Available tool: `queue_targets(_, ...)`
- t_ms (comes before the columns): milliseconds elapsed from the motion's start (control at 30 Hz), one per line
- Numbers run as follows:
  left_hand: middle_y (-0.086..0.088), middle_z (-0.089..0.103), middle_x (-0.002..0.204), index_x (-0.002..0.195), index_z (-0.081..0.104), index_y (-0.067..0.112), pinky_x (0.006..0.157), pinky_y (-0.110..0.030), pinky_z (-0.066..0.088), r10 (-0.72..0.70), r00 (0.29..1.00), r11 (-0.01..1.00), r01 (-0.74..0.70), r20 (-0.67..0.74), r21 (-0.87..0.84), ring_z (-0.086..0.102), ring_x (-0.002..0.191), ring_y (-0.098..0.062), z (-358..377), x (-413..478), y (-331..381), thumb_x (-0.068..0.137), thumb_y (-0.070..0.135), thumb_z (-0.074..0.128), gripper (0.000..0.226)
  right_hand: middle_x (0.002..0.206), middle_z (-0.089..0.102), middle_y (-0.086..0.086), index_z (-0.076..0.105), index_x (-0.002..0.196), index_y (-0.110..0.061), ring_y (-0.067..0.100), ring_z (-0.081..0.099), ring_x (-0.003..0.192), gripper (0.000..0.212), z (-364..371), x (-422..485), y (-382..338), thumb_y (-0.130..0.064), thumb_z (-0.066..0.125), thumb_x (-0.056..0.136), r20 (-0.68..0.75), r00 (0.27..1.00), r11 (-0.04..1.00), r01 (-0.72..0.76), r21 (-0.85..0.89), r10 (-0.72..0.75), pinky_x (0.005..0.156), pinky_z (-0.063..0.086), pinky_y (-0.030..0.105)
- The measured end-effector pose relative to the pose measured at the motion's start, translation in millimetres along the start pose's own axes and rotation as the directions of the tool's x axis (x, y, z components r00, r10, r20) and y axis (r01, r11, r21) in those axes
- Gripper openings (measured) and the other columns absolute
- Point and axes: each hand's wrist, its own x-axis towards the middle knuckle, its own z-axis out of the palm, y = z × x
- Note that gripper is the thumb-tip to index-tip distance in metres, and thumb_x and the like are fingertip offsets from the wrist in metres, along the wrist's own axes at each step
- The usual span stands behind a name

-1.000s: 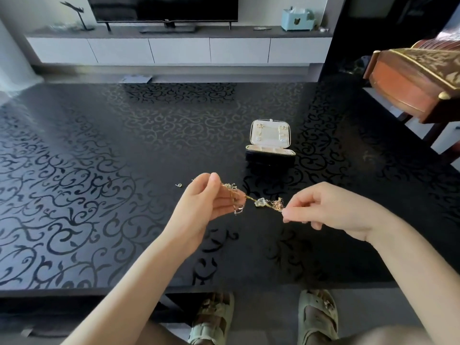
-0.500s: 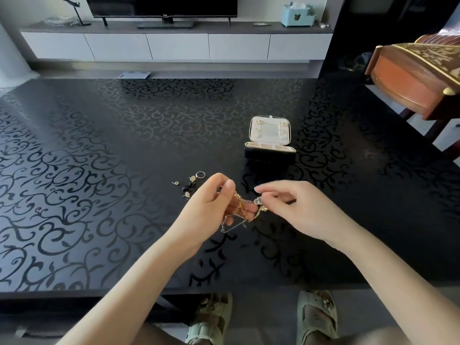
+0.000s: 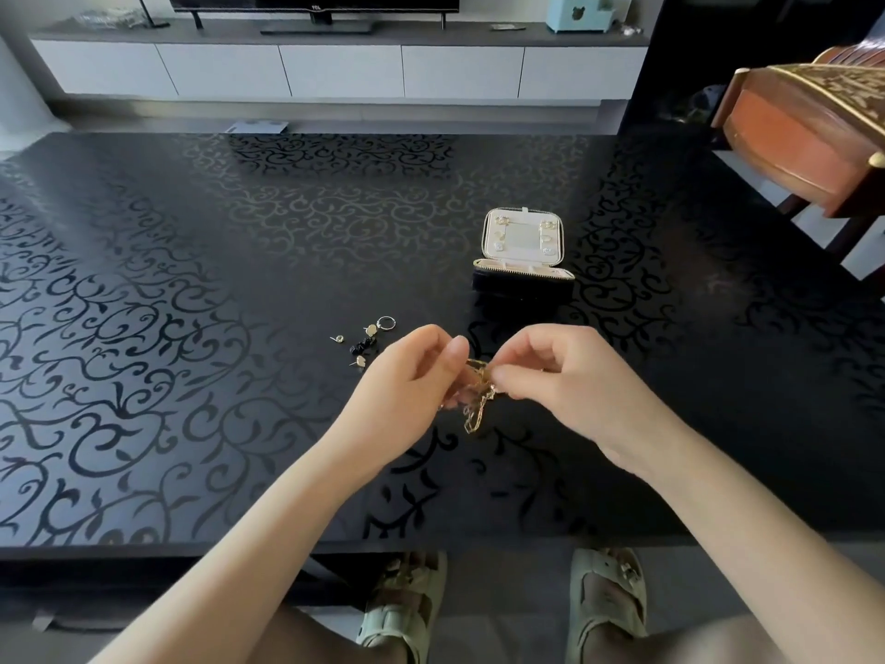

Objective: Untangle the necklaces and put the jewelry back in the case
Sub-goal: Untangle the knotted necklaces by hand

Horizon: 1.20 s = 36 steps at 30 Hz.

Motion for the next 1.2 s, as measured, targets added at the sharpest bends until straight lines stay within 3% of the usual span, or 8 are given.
queue_targets(100,0.002,0.073,0.080,0.085,0.056,0.007,0.079,-0.027,0.052,-0.044,0.999,0.982,0.046,0.016,-0.182,0.068,0.081,-0.013,-4,0,1,0.098,0.027,0.041,0.028,0.082,0.068,0.016,0.062,0.071,-0.006,0.025,0.065,0.083,0.015,-9,2,-4,0.001,0.056,0.082,0.103,0.991,0.925,-0.118,0.362,0.086,0.083,0.055,0.037)
queue_targets(200,0.000,0.074,0.089,0.085,0.055,0.010,0.088,-0.030,0.050,-0.074,0.997,0.944,0.076,0.016,-0.320,0.067,0.091,-0.015,-7,1,4,0.099,0.027,0.040,0.026,0.072,0.066,0.011,0.059,0.067,-0.009,0.022,0.062,0.072,0.008,-16,5,-7,-0.004,0.055,0.072,0.143,0.987,0.816,-0.143,0.560,0.075,0.067,0.055,0.030)
queue_targets(300,-0.004,0.074,0.092,0.086,0.056,0.012,0.090,-0.033,0.050,-0.100,0.994,0.917,0.107,0.040,-0.383,0.068,0.093,-0.016,-5,2,5,0.097,0.027,0.045,0.021,0.071,0.065,0.010,0.060,0.075,-0.007,0.018,0.059,0.068,0.008,-19,5,-9,-0.001,0.060,0.081,0.119,0.991,0.841,-0.108,0.530,0.053,0.058,0.052,0.026)
queue_targets(500,-0.002,0.072,0.105,0.106,0.067,0.015,0.102,-0.035,0.042,-0.060,0.970,0.929,0.141,0.238,-0.341,0.064,0.105,-0.015,1,0,7,0.075,0.032,0.067,0.035,0.085,0.074,0.011,0.068,0.081,-0.008,0.022,0.068,0.078,0.003,-19,0,-19,-0.009,0.066,0.081,-0.001,1.000,0.929,0.021,0.369,-0.023,0.064,0.053,0.026)
queue_targets(600,-0.007,0.072,0.101,0.102,0.069,0.012,0.104,-0.040,0.042,-0.091,0.974,0.915,0.163,0.206,-0.369,0.066,0.103,-0.020,3,1,6,0.072,0.026,0.072,0.034,0.084,0.074,0.010,0.071,0.080,-0.010,0.021,0.069,0.079,0.003,-18,-1,-22,-0.012,0.071,0.078,-0.009,0.998,0.956,0.055,0.288,-0.054,0.065,0.052,0.025)
queue_targets(733,-0.015,0.071,0.096,0.087,0.071,0.010,0.102,-0.044,0.044,-0.077,0.986,0.905,0.131,0.147,-0.404,0.064,0.103,-0.030,2,1,7,0.082,0.015,0.068,0.007,0.074,0.072,0.006,0.070,0.078,-0.009,0.015,0.065,0.069,0.003,-17,-1,-24,-0.008,0.068,0.080,0.003,0.996,0.955,0.080,0.284,-0.085,0.058,0.049,0.024)
queue_targets(1000,-0.008,0.073,0.101,0.100,0.071,0.007,0.096,-0.035,0.049,-0.043,0.993,0.885,0.089,0.110,-0.458,0.067,0.101,-0.021,-3,1,11,0.090,0.012,0.055,0.019,0.055,0.056,-0.010,0.070,0.082,-0.012,0.005,0.044,0.052,0.012,-23,1,-23,-0.009,0.061,0.087,-0.034,0.998,0.969,0.063,0.240,-0.057,0.048,0.035,0.017)
queue_targets(1200,-0.011,0.073,0.095,0.095,0.072,0.007,0.089,-0.033,0.053,-0.014,1.000,0.897,0.022,0.020,-0.441,0.068,0.095,-0.021,-7,1,12,0.091,0.010,0.054,0.019,0.046,0.052,-0.018,0.072,0.081,-0.016,-0.001,0.046,0.047,0.011,-24,2,-21,-0.020,0.063,0.087,-0.019,1.000,0.992,0.024,0.127,-0.022,0.050,0.031,0.013)
